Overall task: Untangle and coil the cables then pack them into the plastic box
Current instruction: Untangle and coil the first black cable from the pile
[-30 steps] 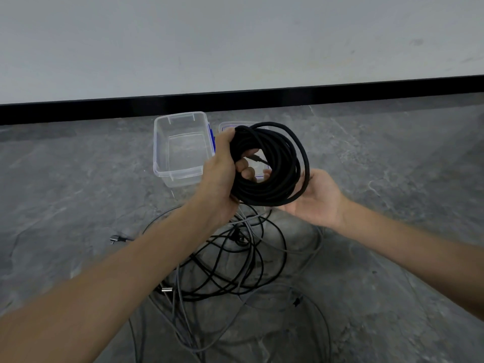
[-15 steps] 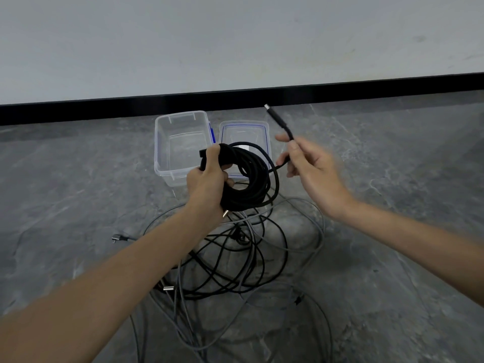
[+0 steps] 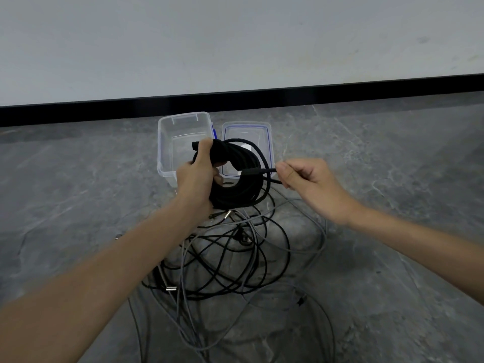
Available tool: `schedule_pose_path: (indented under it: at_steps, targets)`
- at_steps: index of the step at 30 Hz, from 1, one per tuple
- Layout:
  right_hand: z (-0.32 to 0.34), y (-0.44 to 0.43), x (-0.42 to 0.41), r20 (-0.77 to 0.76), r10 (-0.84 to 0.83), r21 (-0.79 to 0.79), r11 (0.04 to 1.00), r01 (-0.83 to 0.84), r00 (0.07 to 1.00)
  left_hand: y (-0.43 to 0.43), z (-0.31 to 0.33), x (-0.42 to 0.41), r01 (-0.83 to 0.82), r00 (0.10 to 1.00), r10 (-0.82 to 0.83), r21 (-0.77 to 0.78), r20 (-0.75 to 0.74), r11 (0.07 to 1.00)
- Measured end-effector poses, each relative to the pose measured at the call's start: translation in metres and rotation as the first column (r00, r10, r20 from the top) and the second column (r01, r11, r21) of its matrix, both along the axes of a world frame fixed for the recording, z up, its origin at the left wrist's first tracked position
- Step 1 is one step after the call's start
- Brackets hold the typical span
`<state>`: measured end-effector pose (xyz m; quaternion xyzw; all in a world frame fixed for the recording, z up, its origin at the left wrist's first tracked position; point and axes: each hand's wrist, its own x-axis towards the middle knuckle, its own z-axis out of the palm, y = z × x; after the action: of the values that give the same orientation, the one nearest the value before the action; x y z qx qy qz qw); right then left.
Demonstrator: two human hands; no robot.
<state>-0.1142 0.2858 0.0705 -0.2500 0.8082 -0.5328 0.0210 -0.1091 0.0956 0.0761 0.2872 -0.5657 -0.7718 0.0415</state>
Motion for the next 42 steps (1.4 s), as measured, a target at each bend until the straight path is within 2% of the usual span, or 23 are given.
schedule_pose_path:
  at_steps: [4,6,7,9,11,13,15,21,25,31,33,38,40,42]
  targets:
    - [0.008,0.000,0.000,-0.027,0.012,0.098,0.995,-0.009,1.000,0.005,-0.003,0.003,0.033,0.999,-0.034,-0.115,-0.004,0.993]
    - [0.015,-0.004,0.000,-0.129,0.024,0.231,0.973,0.007,0.991,0.012,-0.002,0.005,0.059,0.996,-0.071,-0.191,-0.056,0.980]
    - [0.019,-0.008,0.000,-0.204,0.041,0.343,0.939,0.032,0.978,0.016,-0.001,0.006,0.061,0.993,-0.081,-0.219,-0.085,0.974]
    - [0.027,-0.014,0.000,-0.341,0.094,0.593,0.794,0.136,0.935,0.023,0.000,0.006,0.047,0.992,-0.075,-0.265,-0.098,0.963]
    - [0.030,-0.020,0.004,-0.418,0.152,0.725,0.650,0.228,0.896,0.028,0.001,0.006,0.035,0.994,-0.062,-0.276,-0.090,0.960]
    - [0.034,-0.025,0.007,-0.452,0.155,0.732,0.628,0.265,0.879,0.032,0.003,0.006,0.038,0.994,-0.063,-0.264,-0.089,0.964]
    - [0.039,-0.029,0.008,-0.455,0.127,0.692,0.674,0.260,0.881,0.034,0.005,0.008,0.052,0.993,-0.076,-0.250,-0.086,0.967]
    - [0.044,-0.032,0.008,-0.406,0.159,0.694,0.694,0.191,0.900,0.035,0.010,0.011,0.107,0.993,-0.117,-0.213,-0.033,0.971]
    - [0.041,-0.028,0.005,-0.315,0.115,0.685,0.714,0.142,0.942,0.034,0.009,0.012,0.129,0.991,-0.133,-0.213,-0.006,0.969]
    - [0.047,-0.023,-0.001,-0.173,0.135,0.782,0.621,0.053,0.976,0.034,0.010,0.013,0.225,0.974,-0.228,-0.121,-0.008,0.967]
    - [0.050,-0.023,0.002,-0.213,0.172,0.809,0.583,0.074,0.962,0.035,0.011,0.012,0.211,0.977,-0.214,-0.117,-0.016,0.971]
    - [0.047,-0.020,0.012,-0.402,0.339,0.838,0.511,0.193,0.850,0.032,0.011,0.011,0.179,0.984,-0.175,-0.146,0.037,0.973]
    - [0.046,-0.021,0.012,-0.462,0.390,0.824,0.521,0.222,0.797,0.030,0.012,0.013,0.174,0.985,-0.172,-0.101,0.033,0.980]
    - [0.043,-0.018,0.013,-0.511,0.398,0.779,0.589,0.215,0.762,0.029,0.014,0.016,0.178,0.984,-0.177,-0.065,0.019,0.982]
